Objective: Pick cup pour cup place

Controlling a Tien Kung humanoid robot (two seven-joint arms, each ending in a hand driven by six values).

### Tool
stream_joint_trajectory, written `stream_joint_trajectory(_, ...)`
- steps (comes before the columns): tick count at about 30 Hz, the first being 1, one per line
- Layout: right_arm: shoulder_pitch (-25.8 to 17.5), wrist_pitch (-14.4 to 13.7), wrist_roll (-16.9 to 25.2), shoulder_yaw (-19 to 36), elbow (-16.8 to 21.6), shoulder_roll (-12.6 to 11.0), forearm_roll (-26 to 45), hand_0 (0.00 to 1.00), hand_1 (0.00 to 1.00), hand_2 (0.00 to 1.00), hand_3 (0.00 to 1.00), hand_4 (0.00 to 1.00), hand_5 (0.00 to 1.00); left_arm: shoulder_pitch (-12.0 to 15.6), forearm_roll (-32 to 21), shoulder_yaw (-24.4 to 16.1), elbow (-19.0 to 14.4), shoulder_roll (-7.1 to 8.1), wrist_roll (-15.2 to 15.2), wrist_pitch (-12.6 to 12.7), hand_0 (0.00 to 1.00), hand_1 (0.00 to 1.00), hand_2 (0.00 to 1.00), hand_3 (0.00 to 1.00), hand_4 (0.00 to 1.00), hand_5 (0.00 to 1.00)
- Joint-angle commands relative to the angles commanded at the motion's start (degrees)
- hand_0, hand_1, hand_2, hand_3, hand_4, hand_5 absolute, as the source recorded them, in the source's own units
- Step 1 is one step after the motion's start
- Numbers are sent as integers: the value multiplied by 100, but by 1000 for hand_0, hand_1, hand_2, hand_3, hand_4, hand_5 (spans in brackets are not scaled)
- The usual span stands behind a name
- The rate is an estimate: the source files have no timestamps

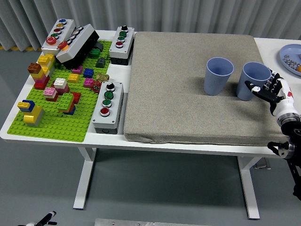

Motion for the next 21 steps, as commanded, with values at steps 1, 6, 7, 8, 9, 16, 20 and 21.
stream_joint_trajectory(1, -2, 35, -1, 3, -2, 0, -6, 931, 856, 918, 926, 854, 314, 4, 0, -2, 0, -1, 0, 0, 846, 830, 863, 778, 638, 986)
stream_joint_trajectory(6, -16, 163, -27, 15, 8, -6, -24, 951, 892, 965, 975, 874, 350, 22, 6, -11, 0, -3, -1, 2, 846, 830, 862, 777, 638, 986)
stream_joint_trajectory(7, -16, 177, -35, 16, 9, -7, -36, 951, 892, 965, 975, 874, 350, 24, 6, -12, 0, -4, -2, 2, 846, 830, 862, 777, 638, 986)
stream_joint_trajectory(8, -15, 186, -41, 15, 8, -6, -52, 951, 892, 965, 975, 874, 350, 24, 6, -14, 0, -5, -2, 3, 846, 830, 862, 777, 638, 986)
stream_joint_trajectory(9, -14, 194, -45, 17, 6, -6, -56, 951, 892, 965, 975, 874, 350, 23, 7, -15, 0, -6, -3, 3, 846, 830, 862, 777, 638, 986)
stream_joint_trajectory(16, -4, 218, -76, 55, 3, -11, -83, 961, 914, 988, 995, 890, 367, 15, 17, -32, 0, -7, -2, 3, 847, 830, 862, 777, 639, 985)
stream_joint_trajectory(20, -2, 228, -99, 76, 11, -13, -115, 961, 914, 988, 995, 890, 367, 17, 30, -49, 0, -10, 1, 2, 847, 830, 862, 777, 639, 985)
stream_joint_trajectory(21, -3, 229, -102, 81, 13, -13, -123, 961, 914, 988, 995, 890, 367, 18, 33, -51, 0, -10, 1, 1, 847, 830, 862, 777, 639, 985)
